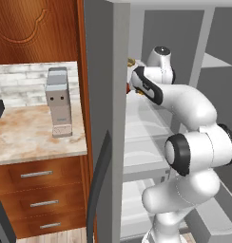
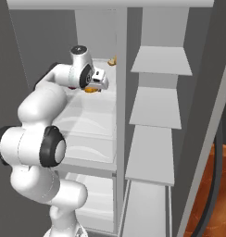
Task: Take the bell pepper and orange from the fridge shelf and place them in the freezer drawer to begin freezing them.
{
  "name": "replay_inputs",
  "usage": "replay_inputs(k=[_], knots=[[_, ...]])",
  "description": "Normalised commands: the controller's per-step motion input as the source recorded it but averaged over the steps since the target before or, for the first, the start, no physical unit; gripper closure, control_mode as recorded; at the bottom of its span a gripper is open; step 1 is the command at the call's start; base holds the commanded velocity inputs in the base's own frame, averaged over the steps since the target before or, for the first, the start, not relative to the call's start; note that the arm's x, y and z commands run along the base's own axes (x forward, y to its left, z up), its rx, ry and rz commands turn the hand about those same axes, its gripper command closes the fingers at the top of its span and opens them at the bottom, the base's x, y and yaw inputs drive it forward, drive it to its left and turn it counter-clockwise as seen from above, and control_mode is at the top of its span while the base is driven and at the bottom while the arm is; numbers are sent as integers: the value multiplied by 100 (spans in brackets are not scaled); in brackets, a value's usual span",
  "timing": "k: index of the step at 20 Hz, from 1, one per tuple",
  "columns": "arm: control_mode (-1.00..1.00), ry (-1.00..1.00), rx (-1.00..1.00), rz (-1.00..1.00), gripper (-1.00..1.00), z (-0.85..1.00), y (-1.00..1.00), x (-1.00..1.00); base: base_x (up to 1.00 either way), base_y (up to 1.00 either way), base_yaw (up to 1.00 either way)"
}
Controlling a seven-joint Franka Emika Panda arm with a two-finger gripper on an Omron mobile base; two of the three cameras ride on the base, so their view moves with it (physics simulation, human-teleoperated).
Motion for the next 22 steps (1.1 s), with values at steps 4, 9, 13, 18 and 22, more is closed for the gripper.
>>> replay_inputs(k=[4,9,13,18,22], knots=[[-100,2,0,0,100,-43,0,1,0,0,0],[-100,2,0,0,100,-4,0,-4,0,0,0],[-100,3,0,0,100,0,0,-79,0,0,0],[-100,0,0,0,100,0,4,-100,0,0,0],[-100,0,0,0,100,-2,21,-100,0,0,0]])
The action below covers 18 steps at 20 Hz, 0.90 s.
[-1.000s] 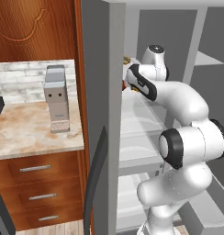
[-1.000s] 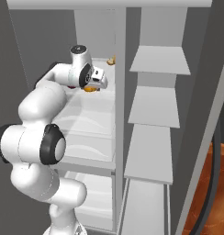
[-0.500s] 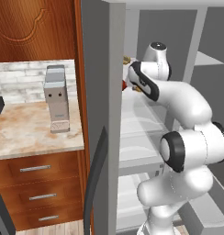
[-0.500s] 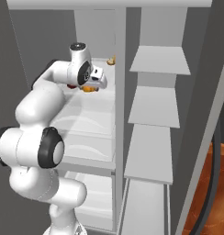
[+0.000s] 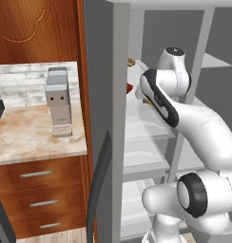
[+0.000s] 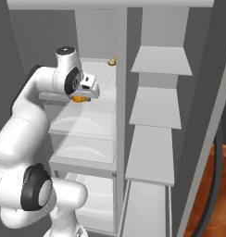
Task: Take the bell pepper and orange from the fridge shelf and place them in the freezer drawer to begin freezing them.
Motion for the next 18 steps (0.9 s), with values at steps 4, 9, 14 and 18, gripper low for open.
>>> replay_inputs(k=[4,9,14,18], knots=[[-100,1,0,1,100,-22,19,-100,0,0,0],[-100,13,0,3,100,-36,11,-82,0,0,0],[-100,1,0,1,100,0,4,-1,0,0,0],[100,0,0,0,100,0,2,-1,-31,5,0]])
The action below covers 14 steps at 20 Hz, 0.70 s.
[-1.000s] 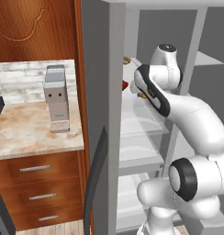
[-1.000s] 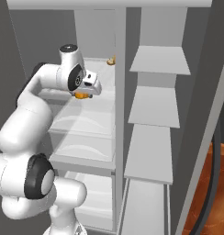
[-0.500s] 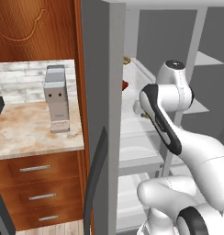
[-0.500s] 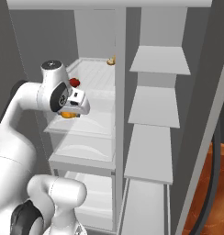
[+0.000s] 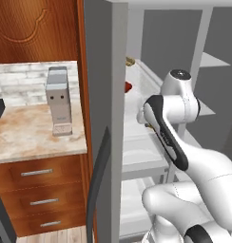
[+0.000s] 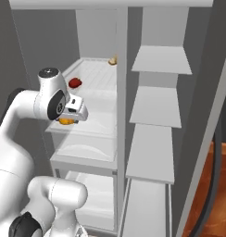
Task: Take the bell pepper and orange from the fridge shelf and place them in the freezer drawer to begin freezing them.
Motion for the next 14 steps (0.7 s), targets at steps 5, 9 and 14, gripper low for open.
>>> replay_inputs(k=[5,9,14], knots=[[100,0,0,0,100,0,0,0,-67,0,-8],[100,0,0,0,100,0,0,0,-76,0,-24],[100,0,0,0,100,0,0,0,-70,0,-28]])
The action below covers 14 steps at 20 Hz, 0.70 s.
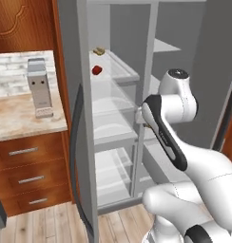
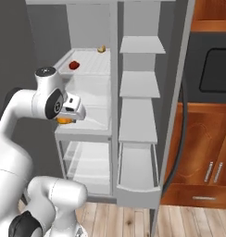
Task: Take the bell pepper and orange from the fridge shelf and place them in the freezer drawer to begin freezing them.
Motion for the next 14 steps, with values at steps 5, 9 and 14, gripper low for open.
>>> replay_inputs(k=[5,9,14], knots=[[-100,1,0,-5,100,0,-8,-4,-31,-3,-22],[-100,10,0,-21,100,-20,-80,-3,0,0,0],[-100,18,0,-20,100,-47,-83,41,0,0,0]])
